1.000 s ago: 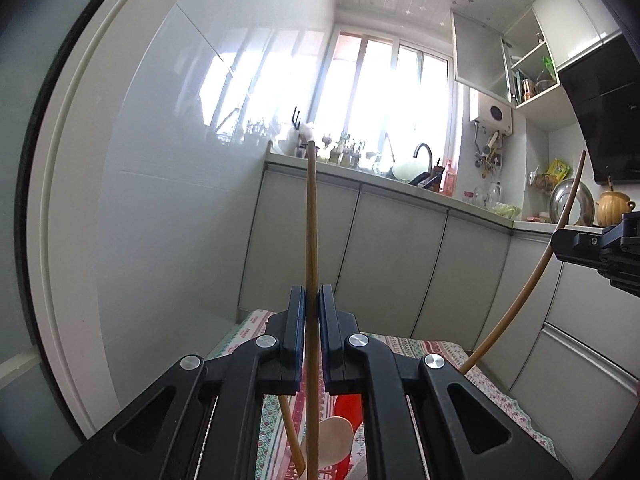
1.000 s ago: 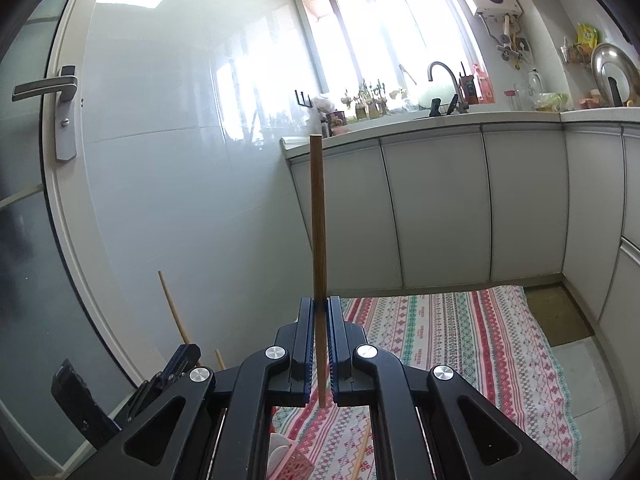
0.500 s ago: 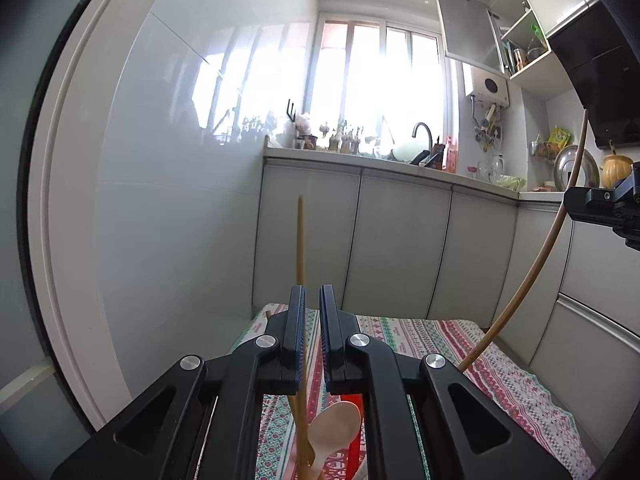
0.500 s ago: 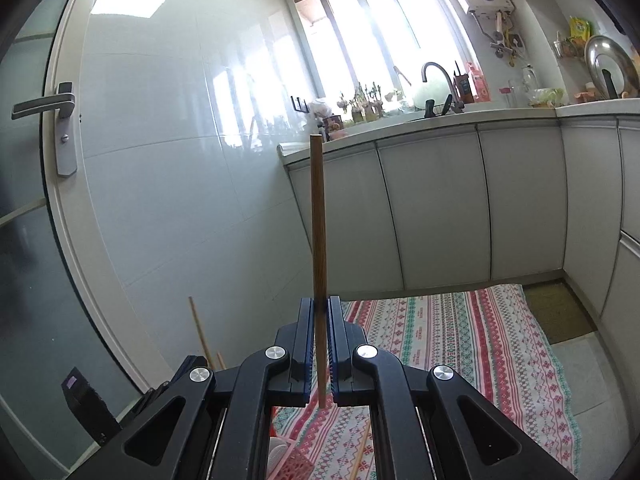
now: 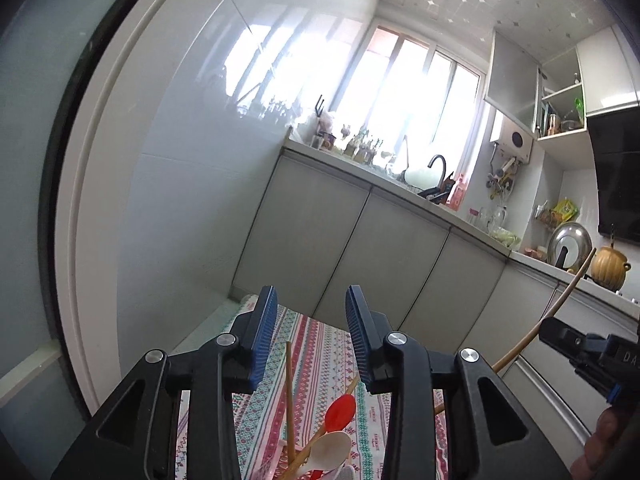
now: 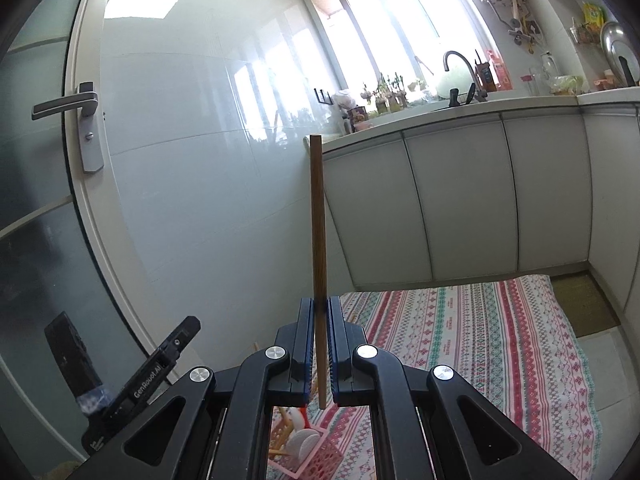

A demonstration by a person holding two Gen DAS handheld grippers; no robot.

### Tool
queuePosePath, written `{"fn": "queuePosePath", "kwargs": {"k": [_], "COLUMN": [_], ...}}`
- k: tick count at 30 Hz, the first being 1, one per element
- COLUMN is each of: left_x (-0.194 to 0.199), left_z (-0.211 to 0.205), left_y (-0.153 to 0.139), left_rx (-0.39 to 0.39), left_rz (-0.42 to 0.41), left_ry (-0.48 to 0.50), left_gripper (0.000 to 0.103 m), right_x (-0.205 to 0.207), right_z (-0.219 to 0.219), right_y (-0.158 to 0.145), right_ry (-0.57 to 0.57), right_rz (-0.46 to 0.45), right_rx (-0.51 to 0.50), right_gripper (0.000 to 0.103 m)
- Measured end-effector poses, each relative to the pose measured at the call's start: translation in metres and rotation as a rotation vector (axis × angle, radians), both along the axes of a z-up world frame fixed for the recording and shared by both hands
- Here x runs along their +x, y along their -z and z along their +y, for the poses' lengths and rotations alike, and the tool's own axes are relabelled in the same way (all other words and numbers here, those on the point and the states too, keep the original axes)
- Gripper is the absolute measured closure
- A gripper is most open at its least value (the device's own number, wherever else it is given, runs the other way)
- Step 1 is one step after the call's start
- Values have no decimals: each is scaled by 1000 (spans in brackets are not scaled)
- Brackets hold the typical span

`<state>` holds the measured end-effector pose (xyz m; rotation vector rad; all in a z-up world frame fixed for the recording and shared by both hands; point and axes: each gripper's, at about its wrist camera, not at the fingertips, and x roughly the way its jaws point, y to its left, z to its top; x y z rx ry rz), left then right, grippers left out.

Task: Organize utensils
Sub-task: 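Lower the left tool's chopstick into the pink basket and open the left tool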

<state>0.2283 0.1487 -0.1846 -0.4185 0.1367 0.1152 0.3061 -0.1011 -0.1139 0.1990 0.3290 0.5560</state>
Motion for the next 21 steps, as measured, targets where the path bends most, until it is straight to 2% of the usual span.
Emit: {"fn": "queuePosePath", "kwargs": {"k": [7, 12, 21], "left_x": [8, 9, 11], "left_z": [26, 38, 47], "left_y": [-2, -5, -8], "left_rx": [-91, -144, -166], "left_rz": [76, 87, 101], "left_ry": [33, 39, 41], "left_gripper": [65, 65, 65], "right_x": [-4, -9, -14], "right_z": [19, 39, 73], "right_y": [4, 12, 33], "right_ry": [-36, -71, -105], "right_rz": [7, 4, 8], "right_rx": [-17, -62, -164], "right_gripper": [97, 97, 97]}}
